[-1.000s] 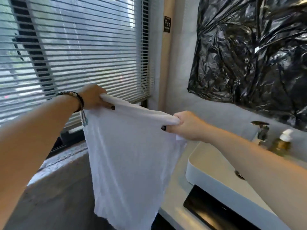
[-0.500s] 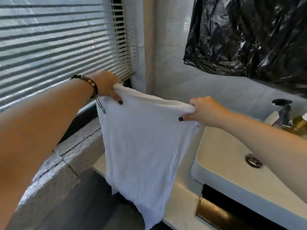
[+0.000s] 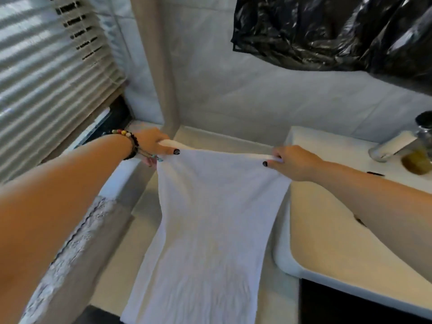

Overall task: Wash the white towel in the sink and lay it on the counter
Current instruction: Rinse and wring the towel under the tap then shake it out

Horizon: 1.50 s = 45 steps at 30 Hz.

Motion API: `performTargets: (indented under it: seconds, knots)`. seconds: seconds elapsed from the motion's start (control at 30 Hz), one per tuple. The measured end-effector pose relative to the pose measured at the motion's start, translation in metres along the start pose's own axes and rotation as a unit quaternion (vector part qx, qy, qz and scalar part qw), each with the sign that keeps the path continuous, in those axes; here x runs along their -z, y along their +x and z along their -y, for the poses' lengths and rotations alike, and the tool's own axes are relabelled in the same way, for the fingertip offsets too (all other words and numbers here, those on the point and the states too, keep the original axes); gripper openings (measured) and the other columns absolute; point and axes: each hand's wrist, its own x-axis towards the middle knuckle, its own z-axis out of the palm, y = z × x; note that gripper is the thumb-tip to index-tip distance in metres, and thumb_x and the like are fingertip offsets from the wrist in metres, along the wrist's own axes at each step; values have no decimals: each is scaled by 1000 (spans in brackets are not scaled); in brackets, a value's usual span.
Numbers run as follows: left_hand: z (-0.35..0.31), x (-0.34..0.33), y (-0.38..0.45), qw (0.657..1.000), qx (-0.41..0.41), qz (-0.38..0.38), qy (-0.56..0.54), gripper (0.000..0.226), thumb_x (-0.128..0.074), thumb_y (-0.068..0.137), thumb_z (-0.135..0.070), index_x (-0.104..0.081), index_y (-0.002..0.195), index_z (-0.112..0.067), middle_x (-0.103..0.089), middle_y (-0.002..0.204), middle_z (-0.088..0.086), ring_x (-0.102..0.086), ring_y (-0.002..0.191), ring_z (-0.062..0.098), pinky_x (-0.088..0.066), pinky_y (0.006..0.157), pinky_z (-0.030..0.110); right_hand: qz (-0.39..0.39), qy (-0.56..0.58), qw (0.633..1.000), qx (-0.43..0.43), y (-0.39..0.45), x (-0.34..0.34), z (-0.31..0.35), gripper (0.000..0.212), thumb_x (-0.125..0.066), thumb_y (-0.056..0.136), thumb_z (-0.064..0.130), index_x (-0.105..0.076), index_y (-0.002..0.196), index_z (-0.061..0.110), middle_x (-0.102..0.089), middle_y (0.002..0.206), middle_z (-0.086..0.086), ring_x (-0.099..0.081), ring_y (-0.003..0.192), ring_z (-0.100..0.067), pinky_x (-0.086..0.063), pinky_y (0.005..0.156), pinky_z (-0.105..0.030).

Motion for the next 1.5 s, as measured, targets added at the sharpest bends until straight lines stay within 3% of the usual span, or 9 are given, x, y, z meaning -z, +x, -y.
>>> performTargets:
  seconds: [0.2, 0.3, 0.43, 0.57, 0.73, 0.83, 1.2, 1.37, 1.5]
  knots:
    - [27, -51, 61, 991, 53, -124, 21, 42, -44, 99, -49, -56, 77, -15, -66, 79, 13, -59, 72, 30, -42, 64, 33, -42, 21, 994, -94, 50, -47, -11, 23, -58, 94, 37, -48, 85, 18, -46, 72, 1, -48, 79, -26, -37, 64, -31]
    - [28, -68, 85, 969, 114, -215, -40, 36, -49, 98, -45, -57, 107, -12, -62, 101, 19, -58, 90, 37, -47, 75, 39, -89, 53, 985, -141, 73, -55, -17, 27, -65, 90, 36, -60, 97, 11, -61, 93, -13, -58, 91, -35, -48, 70, -35]
    - [32, -104, 99, 942, 126, -264, -162, 34, -56, 94, -19, -49, 126, -8, -60, 122, 13, -56, 113, 34, -44, 87, 36, -85, 22, 984, -157, 84, -76, -12, 51, -60, 95, 30, -43, 136, 5, -47, 135, -20, -46, 124, -38, -45, 95, -44]
    - [30, -162, 54, 925, 99, -274, -246, 36, -62, 90, -16, -51, 125, -11, -58, 123, 5, -55, 114, 21, -43, 89, 30, -77, 62, 991, -93, 48, -103, 20, 55, -55, 96, 23, -34, 144, 7, -35, 145, -13, -39, 130, -31, -41, 102, -41]
    - [33, -245, -57, 906, 137, -306, -257, 36, -69, 86, -10, -57, 120, -6, -53, 117, 9, -51, 111, 26, -40, 90, 31, -15, 173, 984, -37, -42, -163, 70, 49, -57, 94, 21, -41, 140, 13, -37, 142, -1, -42, 129, -18, -35, 94, -19]
    - [43, -286, -109, 914, 162, -296, -226, 40, -76, 80, -10, -59, 117, -6, -49, 112, 4, -49, 107, 28, -41, 90, 36, 11, 242, 967, -82, -91, -203, 84, 46, -58, 94, 19, -43, 136, 16, -37, 139, 5, -38, 131, -10, -24, 94, -7]
    - [80, -310, -149, 949, 122, -277, -92, 12, -58, 91, -2, -67, 99, -5, -62, 99, 10, -55, 92, 31, -53, 76, 46, -38, 266, 929, -253, -166, -257, 84, 49, -70, 86, 11, -47, 130, 10, -38, 127, -5, -48, 115, -22, -37, 90, -24]
    - [99, -281, -155, 852, 295, -330, -280, 21, -49, 94, -1, -62, 109, -6, -62, 90, 5, -55, 83, 25, -46, 80, 35, -60, 337, 861, -375, -173, -261, 80, 46, -74, 80, 8, -48, 118, 6, -45, 117, -10, -55, 92, -26, -47, 79, -35]
    - [113, -288, -175, 843, 304, -317, -312, 16, -51, 96, -11, -56, 112, -9, -64, 93, 7, -56, 79, 28, -45, 74, 35, -17, 358, 845, -396, -190, -266, 78, 36, -71, 84, 13, -47, 111, 9, -56, 94, -5, -55, 79, -20, -44, 72, -33]
